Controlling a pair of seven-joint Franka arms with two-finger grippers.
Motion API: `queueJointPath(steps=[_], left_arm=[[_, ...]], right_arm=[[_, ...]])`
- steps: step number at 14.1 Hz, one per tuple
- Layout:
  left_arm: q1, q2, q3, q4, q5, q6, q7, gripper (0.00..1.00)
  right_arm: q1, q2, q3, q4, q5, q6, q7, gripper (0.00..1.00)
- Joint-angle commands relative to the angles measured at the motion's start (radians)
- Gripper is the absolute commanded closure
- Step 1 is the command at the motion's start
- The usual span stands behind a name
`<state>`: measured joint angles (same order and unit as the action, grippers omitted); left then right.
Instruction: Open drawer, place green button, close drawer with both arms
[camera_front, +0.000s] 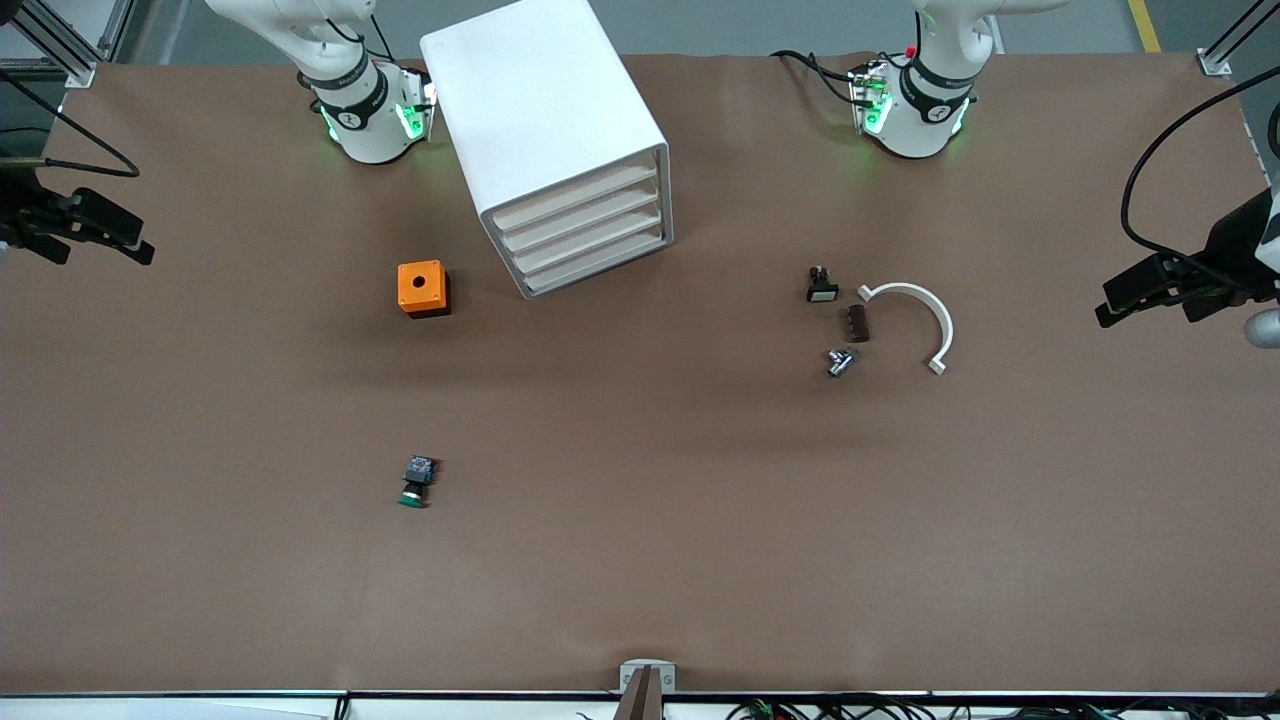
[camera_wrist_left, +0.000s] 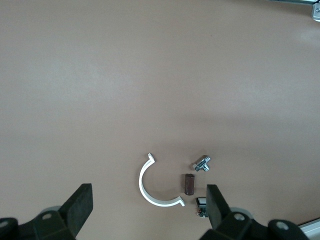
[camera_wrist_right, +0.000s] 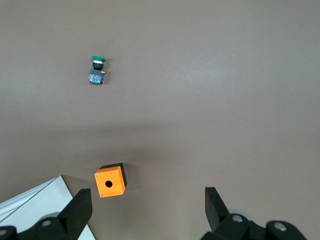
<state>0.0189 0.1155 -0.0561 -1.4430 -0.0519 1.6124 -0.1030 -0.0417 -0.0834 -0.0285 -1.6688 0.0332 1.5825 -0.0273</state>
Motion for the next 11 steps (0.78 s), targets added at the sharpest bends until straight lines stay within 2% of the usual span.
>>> queueJointPath(steps=[1,6,10,11], left_arm=[[0.010,0.010,-0.013,0.023,0.018,-0.020,-0.009,0.00],[0.015,0.010,-0.013,0.026,0.012,-0.020,-0.001,0.00],[0.001,0.009,-0.016,0.027,-0.089,-0.022,-0.010,0.00],[-0.008,0.007,-0.019,0.027,-0.148,-0.022,-0.021,0.00]], right_arm=[[-0.009,-0.021,0.004,-0.022,-0.009,0.010,-0.014,0.00],[-0.009,-0.021,0.004,-0.022,-0.009,0.010,-0.014,0.00],[-0.009,-0.021,0.004,-0.022,-0.009,0.010,-0.014,0.00],[-0.007,-0.021,0.004,-0.022,-0.009,0.010,-0.014,0.00]])
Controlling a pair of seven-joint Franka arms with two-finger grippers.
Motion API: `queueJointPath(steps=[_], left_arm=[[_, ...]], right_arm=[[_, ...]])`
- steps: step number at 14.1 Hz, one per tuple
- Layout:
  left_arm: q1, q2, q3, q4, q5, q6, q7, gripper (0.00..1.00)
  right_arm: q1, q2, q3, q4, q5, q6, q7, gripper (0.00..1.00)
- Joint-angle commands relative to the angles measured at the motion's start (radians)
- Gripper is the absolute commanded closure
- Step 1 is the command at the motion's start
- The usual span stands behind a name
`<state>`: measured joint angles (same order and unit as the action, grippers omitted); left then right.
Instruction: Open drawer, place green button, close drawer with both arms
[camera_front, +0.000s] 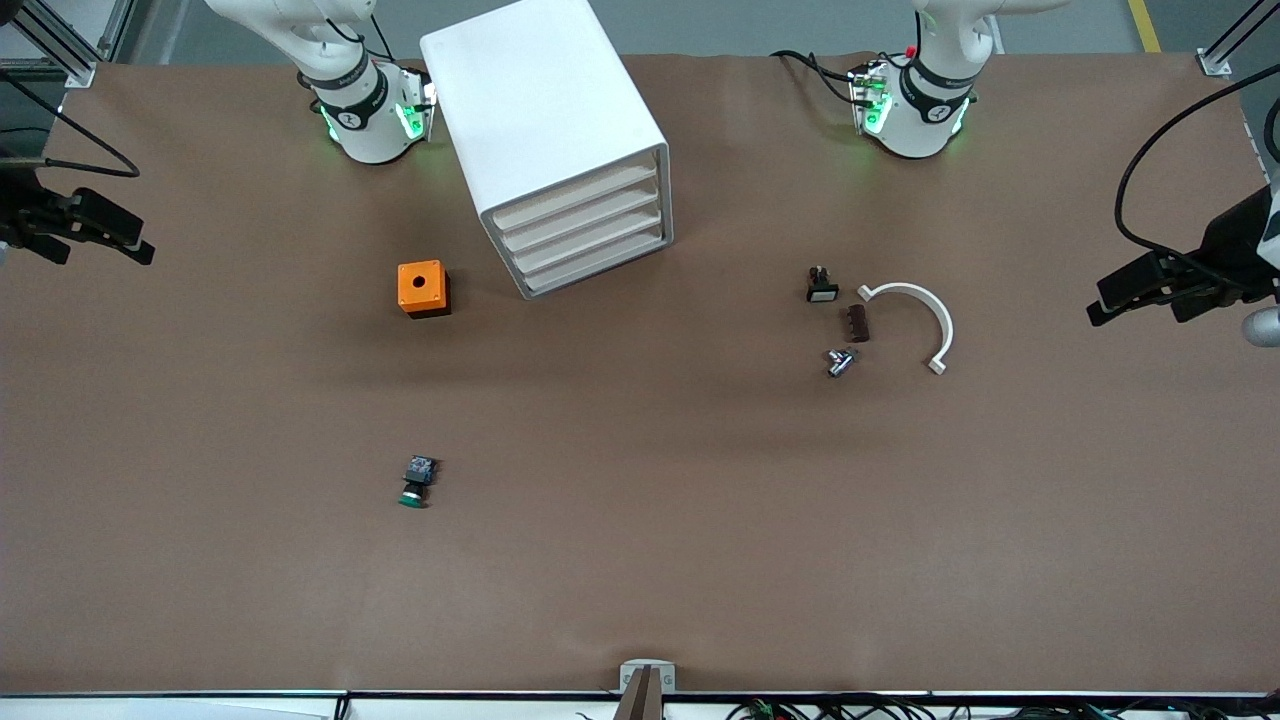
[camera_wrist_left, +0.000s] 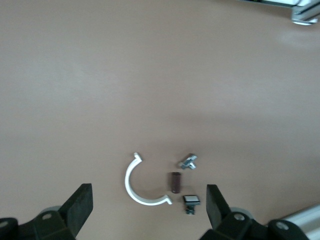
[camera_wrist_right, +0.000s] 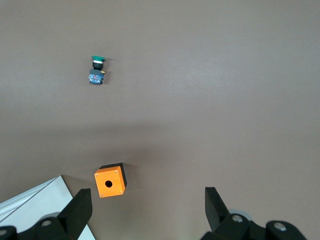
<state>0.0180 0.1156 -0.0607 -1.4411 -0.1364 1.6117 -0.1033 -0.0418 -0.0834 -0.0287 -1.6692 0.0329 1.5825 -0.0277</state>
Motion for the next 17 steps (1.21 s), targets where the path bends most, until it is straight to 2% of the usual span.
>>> queueJointPath(steps=[1,2,4,10,16,17], left_arm=[[-0.012,0.012,-0.014,0.025,-0.150,-0.019,-0.056,0.00],[-0.016,0.025,-0.017,0.025,-0.210,-0.019,-0.115,0.00],[-0.070,0.077,-0.042,0.027,-0.247,-0.015,-0.234,0.00],[-0.306,0.231,-0.042,0.030,-0.250,0.112,-0.605,0.00],[-0.430,0.355,-0.042,0.039,-0.250,0.301,-0.884,0.00],[-0.437,0.364,-0.042,0.038,-0.250,0.321,-0.918,0.00]], right_arm=[[-0.007,-0.021,0.004,-0.021,-0.008,0.008,-0.014,0.00],[-0.009,-0.021,0.004,-0.021,-0.008,0.008,-0.014,0.00],[-0.009,-0.021,0.004,-0.021,-0.008,0.010,-0.012,0.00],[-0.015,-0.006,0.004,0.020,-0.010,0.001,-0.012,0.00],[-0.038,0.043,0.004,0.034,-0.010,0.002,-0.012,0.00],[-0.038,0.077,0.004,0.039,-0.010,0.002,-0.012,0.00]])
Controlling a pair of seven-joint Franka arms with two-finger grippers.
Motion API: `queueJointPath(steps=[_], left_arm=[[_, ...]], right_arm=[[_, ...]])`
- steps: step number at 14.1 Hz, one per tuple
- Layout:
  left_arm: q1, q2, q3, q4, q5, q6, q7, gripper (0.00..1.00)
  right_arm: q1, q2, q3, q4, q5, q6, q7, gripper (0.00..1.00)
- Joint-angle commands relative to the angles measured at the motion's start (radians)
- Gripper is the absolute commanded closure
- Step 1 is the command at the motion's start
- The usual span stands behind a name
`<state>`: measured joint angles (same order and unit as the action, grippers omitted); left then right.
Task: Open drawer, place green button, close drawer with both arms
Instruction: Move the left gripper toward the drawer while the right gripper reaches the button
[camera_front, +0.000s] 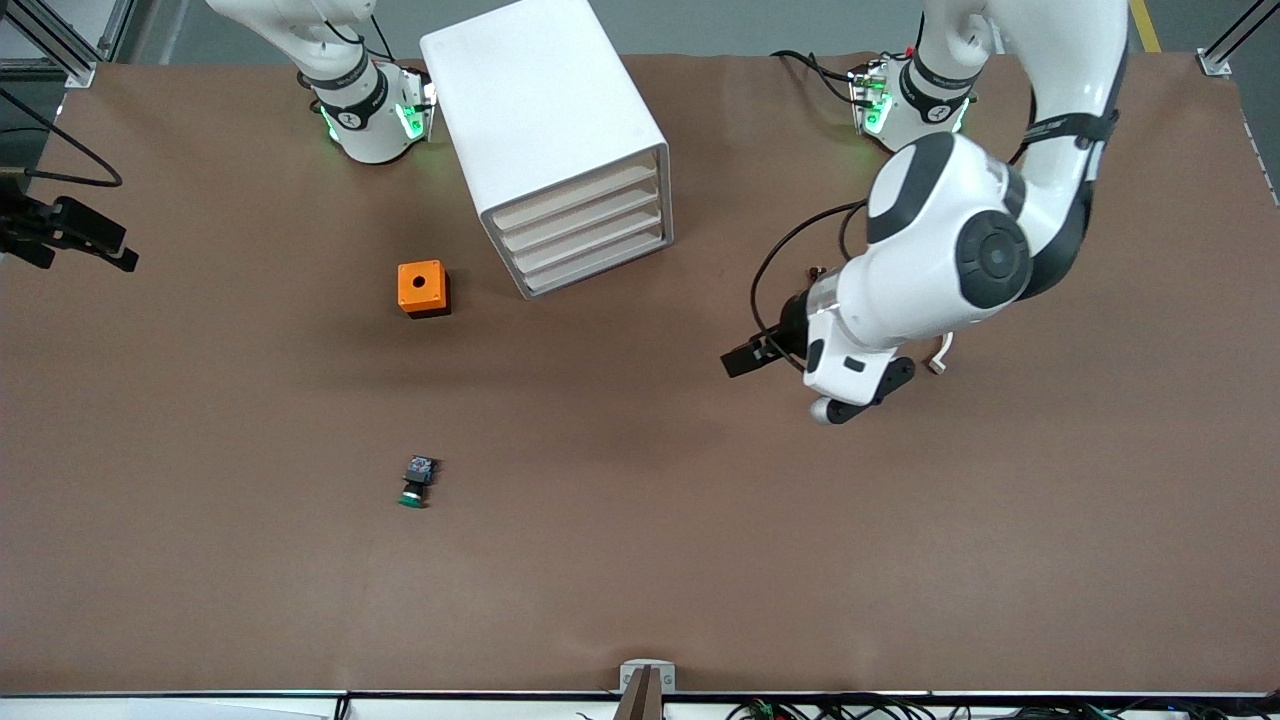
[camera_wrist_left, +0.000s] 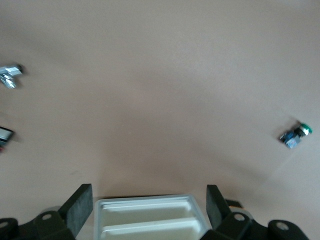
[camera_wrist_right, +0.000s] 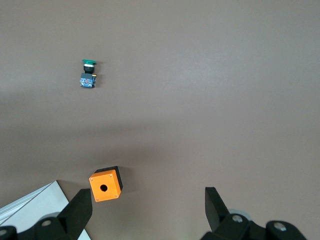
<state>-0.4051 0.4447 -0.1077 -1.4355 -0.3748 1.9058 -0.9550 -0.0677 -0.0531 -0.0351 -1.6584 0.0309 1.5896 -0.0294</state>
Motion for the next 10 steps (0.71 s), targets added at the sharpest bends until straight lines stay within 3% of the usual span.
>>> queueJointPath(steps=[1,7,10], left_arm=[[-0.018,0.048,0.003,0.033,-0.012,0.047,-0.106,0.00],[-0.086,0.118,-0.001,0.047,-0.033,0.093,-0.246,0.00],[-0.092,0.205,0.002,0.067,-0.211,0.113,-0.372,0.00]], right_arm=[[-0.008,0.067,0.012,0.035,-0.014,0.000,-0.010,0.00],[-0.020,0.239,0.011,0.075,-0.032,0.036,-0.014,0.00],[0.035,0.254,0.015,0.051,-0.051,0.139,0.018,0.01]])
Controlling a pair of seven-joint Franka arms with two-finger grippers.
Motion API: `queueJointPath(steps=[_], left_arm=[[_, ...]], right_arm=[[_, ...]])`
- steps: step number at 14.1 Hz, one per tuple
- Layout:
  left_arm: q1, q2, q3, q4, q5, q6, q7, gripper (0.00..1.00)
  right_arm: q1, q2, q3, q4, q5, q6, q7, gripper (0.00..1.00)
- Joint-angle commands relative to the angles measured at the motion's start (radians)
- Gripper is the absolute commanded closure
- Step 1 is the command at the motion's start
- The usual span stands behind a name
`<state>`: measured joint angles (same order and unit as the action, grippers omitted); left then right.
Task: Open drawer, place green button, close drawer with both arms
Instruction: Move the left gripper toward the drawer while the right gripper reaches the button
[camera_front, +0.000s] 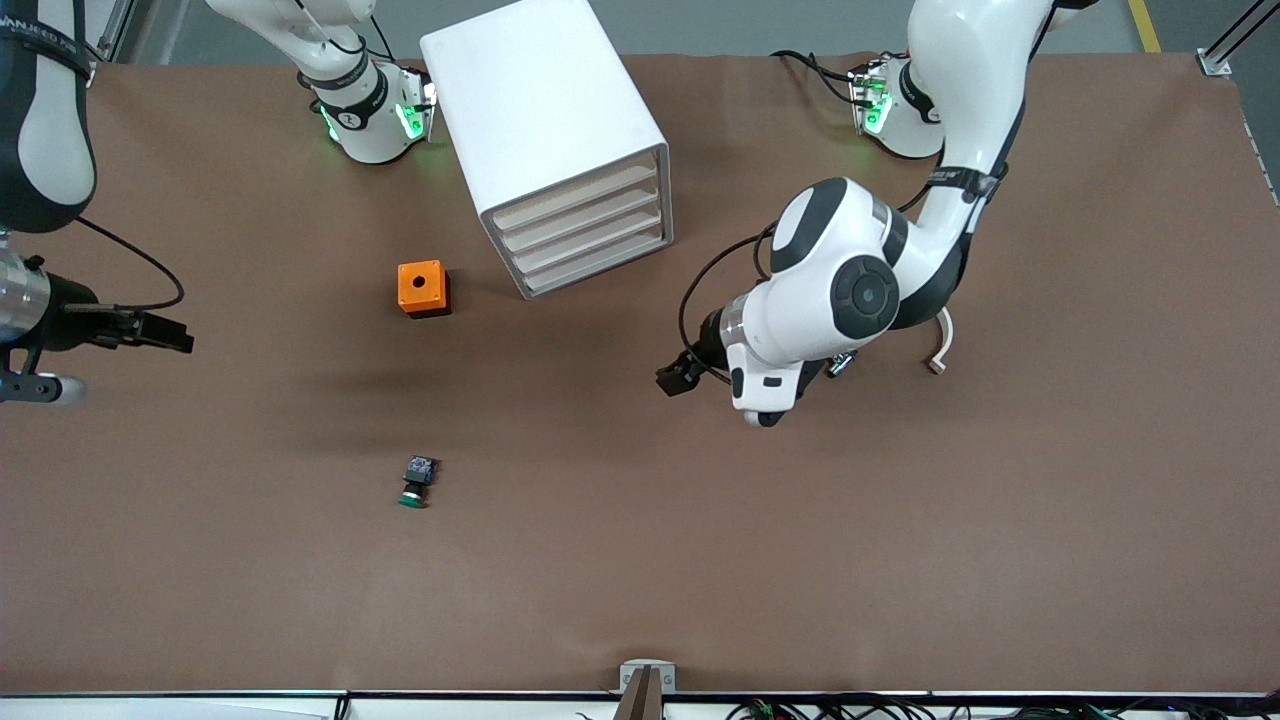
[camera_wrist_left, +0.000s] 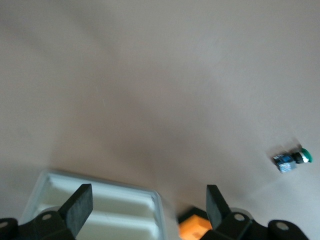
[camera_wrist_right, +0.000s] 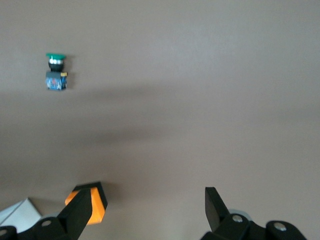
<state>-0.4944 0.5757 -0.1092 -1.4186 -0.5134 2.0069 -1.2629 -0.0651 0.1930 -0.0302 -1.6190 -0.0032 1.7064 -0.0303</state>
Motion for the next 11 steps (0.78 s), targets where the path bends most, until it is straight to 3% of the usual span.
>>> queueJointPath(steps=[1,5,11], left_arm=[[-0.016,0.090,0.002,0.053,-0.073,0.012,-0.102,0.00],[-0.041,0.163,0.000,0.052,-0.129,-0.007,-0.288,0.00],[-0.039,0.277,-0.001,0.052,-0.218,-0.247,-0.510,0.00]], right_arm=[[0.048,0.029,0.012,0.010,-0.008,0.045,0.064,0.01],[0.157,0.097,0.012,-0.021,0.000,0.175,0.257,0.00],[0.248,0.238,0.012,-0.022,0.003,0.327,0.475,0.00]])
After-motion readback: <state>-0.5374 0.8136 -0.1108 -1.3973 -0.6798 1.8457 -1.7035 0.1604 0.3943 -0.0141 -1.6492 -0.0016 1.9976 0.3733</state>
